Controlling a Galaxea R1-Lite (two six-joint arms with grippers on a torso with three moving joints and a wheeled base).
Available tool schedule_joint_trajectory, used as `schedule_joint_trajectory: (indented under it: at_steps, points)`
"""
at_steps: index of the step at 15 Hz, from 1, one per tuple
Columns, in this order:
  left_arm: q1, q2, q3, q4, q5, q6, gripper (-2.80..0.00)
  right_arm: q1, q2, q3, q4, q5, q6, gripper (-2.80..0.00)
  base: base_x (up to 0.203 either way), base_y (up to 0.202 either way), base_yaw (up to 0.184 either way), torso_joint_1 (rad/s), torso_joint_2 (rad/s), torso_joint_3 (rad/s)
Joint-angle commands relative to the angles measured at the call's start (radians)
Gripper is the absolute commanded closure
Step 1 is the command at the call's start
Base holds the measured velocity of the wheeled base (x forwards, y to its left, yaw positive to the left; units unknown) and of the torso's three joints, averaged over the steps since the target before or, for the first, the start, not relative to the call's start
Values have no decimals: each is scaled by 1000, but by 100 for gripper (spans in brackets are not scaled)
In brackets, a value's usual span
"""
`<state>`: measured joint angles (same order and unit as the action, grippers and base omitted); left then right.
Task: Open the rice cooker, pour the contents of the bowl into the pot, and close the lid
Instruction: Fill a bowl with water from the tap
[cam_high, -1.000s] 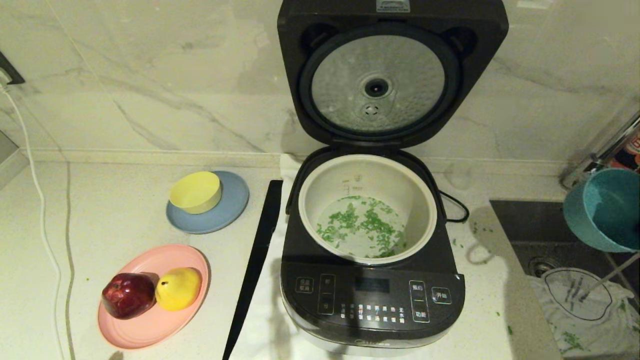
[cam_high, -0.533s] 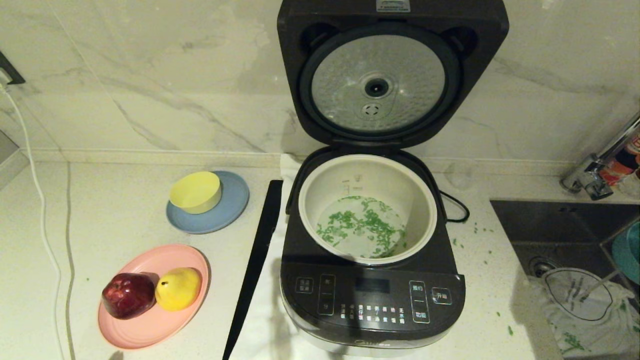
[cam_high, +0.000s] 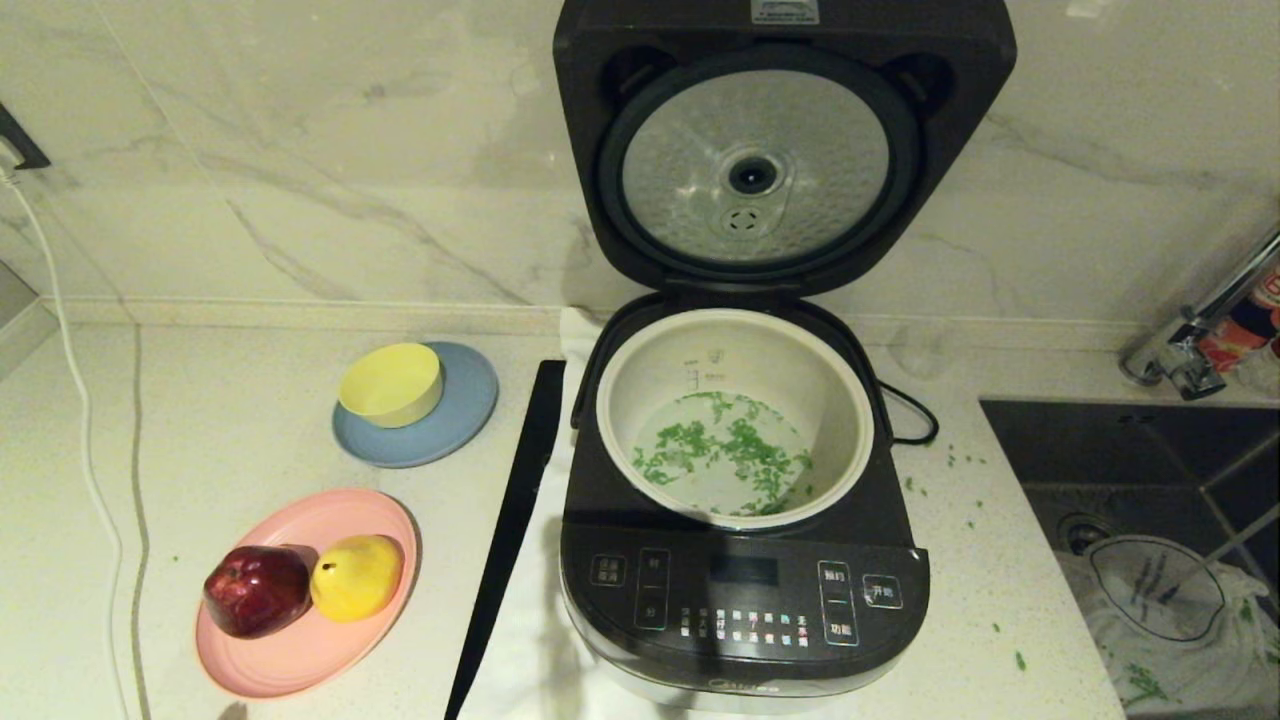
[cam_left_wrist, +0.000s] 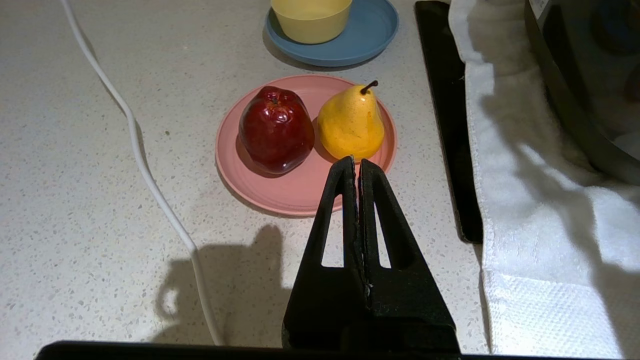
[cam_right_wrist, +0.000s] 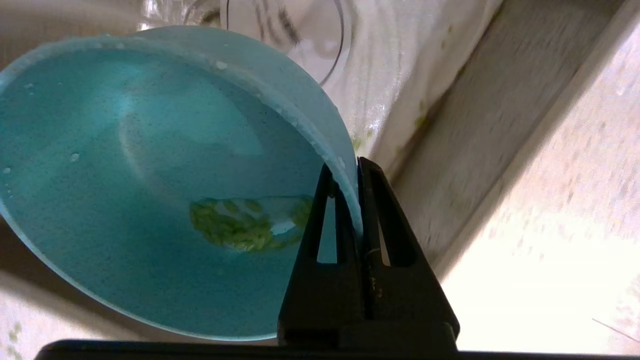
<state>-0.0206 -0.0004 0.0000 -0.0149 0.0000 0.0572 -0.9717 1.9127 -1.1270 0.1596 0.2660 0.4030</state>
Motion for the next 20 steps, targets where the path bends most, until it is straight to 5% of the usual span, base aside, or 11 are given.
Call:
schedule_joint_trajectory:
  at_steps: [1,20]
  points:
    - [-1,-3,9,0,0,0,0,-17,65,-52,1,7,8,0,0,0,0,0,0,0]
    - [-1,-3,9,0,0,1,0,87,198,-336,12,50,158,0,0,0,0,0,0,0]
